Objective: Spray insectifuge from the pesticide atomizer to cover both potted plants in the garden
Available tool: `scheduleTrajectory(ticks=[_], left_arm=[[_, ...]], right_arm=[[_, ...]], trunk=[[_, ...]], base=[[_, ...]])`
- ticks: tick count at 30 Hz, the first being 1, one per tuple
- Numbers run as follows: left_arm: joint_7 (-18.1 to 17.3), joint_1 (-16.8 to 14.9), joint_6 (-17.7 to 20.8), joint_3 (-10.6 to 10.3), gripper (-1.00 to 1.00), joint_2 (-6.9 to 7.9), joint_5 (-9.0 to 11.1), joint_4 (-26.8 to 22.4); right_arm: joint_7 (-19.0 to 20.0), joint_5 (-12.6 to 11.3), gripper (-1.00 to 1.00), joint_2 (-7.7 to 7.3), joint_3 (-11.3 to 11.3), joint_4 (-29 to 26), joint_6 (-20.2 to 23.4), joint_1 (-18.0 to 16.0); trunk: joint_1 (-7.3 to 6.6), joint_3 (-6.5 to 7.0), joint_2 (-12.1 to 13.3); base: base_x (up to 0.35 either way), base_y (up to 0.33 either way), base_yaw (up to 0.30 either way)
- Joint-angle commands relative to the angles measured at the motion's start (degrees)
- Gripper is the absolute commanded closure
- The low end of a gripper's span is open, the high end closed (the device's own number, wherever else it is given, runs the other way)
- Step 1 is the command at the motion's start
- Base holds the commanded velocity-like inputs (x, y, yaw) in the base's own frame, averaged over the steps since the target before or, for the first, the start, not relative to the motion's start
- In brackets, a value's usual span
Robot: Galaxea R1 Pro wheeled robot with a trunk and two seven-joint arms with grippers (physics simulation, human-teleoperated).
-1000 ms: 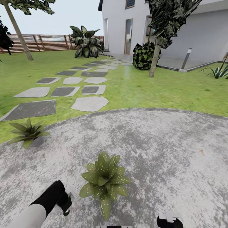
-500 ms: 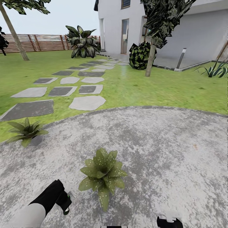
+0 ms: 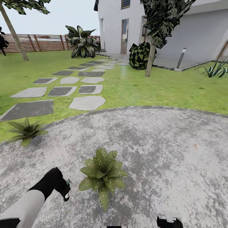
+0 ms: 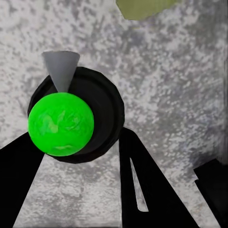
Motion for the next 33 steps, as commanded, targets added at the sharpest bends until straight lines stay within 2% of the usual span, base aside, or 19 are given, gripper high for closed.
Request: scheduleTrajectory(ticks=[1, 4, 6, 9, 10, 16, 18, 22, 24, 27, 28, 31, 33], left_arm=[[-0.65, 0.06, 0.25, -0.12, 1.00, -0.18, -0.50, -0.05], [-1.23, 0.10, 0.51, -2.65, 1.00, -1.24, -1.31, 0.02], [-3.15, -0.25, 1.67, -3.59, 1.00, -2.21, -1.62, -0.20], [-8.98, -1.52, 3.65, -4.16, 1.00, -2.20, -2.40, -0.82], [-9.93, -2.33, 3.79, -4.34, 1.00, -2.09, -2.92, -0.83], [-18.53, -8.26, 4.44, -4.80, 1.00, -2.06, -11.58, -0.94], [-20.12, -9.82, 4.58, -4.85, 1.00, -2.41, -13.33, -0.95], [-20.97, -11.08, 6.68, -4.99, 1.00, -2.83, -15.69, -1.02], [-21.03, -11.15, 6.99, -5.03, 1.00, -2.48, -17.24, -0.98], [-21.05, -10.87, 7.08, -5.00, 1.00, -2.90, -18.44, -0.96], [-21.05, -10.86, 7.09, -5.00, 1.00, -3.29, -18.52, -0.95], [-21.05, -11.08, 7.14, -5.06, 1.00, -6.67, -18.79, -0.95], [-21.05, -11.29, 7.17, -5.05, 1.00, -7.35, -18.77, -1.01]], right_arm=[[-0.11, -0.55, -1.00, 0.00, 0.50, 0.01, -0.17, -0.02], [-0.11, -0.54, -1.00, 0.00, 0.50, 0.01, -0.17, -0.02], [-0.11, -0.55, -1.00, 0.00, 0.50, 0.01, -0.17, -0.02], [-0.11, -0.55, -1.00, 0.00, 0.50, 0.01, -0.17, -0.02], [-0.11, -0.55, -1.00, 0.00, 0.46, 0.01, -0.17, -0.02], [-0.17, -0.55, -1.00, 0.00, 0.41, 0.01, -0.17, -0.02], [-0.16, -0.55, -1.00, 0.00, 0.41, 0.01, -0.17, -0.02], [-0.14, -0.55, -1.00, 0.00, 0.41, 0.01, -0.17, -0.02], [-0.18, -0.53, -1.00, 0.00, 0.41, 0.01, -0.17, -0.02], [-0.20, -0.55, -1.00, 0.00, 0.41, 0.01, -0.18, -0.02], [-0.20, -0.55, -1.00, 0.00, 0.41, 0.01, -0.21, -0.02], [-0.20, -0.55, -1.00, 0.00, 0.41, -0.01, -0.25, -0.02], [-0.20, -0.55, -1.00, 0.00, 0.41, -0.05, -0.25, -0.02]], trunk=[[-0.01, -0.04, -0.02], [-0.01, -0.04, -0.02], [-0.01, -0.04, -0.02], [-0.01, -0.04, -0.02], [-0.01, -0.04, -0.02], [-0.01, -0.04, -0.02], [-0.01, -0.04, -0.02], [-0.01, -0.04, -0.02], [-0.01, -0.04, -0.02], [-0.01, -0.04, -0.02], [-0.01, -0.04, -0.02], [-0.01, -0.04, -0.02], [-0.01, -0.04, -0.02]], base=[[0.000, 0.000, 0.000], [0.000, 0.000, 0.000], [0.000, 0.000, 0.000], [0.000, 0.000, 0.000], [0.000, 0.000, 0.000], [0.000, 0.000, 0.000], [0.000, 0.000, 0.000], [0.000, 0.000, 0.000], [0.000, 0.000, 0.000], [0.000, 0.000, 0.000], [0.000, 0.000, 0.000], [0.000, 0.000, 0.113], [0.000, 0.000, 0.238]])
